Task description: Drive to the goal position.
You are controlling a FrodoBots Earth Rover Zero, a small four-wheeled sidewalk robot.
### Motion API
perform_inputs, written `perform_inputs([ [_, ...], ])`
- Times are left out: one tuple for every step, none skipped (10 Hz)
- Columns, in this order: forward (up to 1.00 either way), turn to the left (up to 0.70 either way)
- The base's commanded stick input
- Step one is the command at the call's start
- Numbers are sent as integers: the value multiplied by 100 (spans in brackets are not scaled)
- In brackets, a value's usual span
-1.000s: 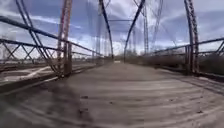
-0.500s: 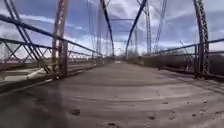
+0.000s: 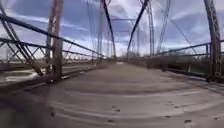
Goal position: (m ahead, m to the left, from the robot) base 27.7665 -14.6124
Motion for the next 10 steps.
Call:
perform_inputs([
  [100,1],
  [100,1],
  [100,1],
  [100,-1],
  [100,-16],
  [100,-26],
  [100,-21],
  [100,-5],
  [100,1],
  [100,1],
])
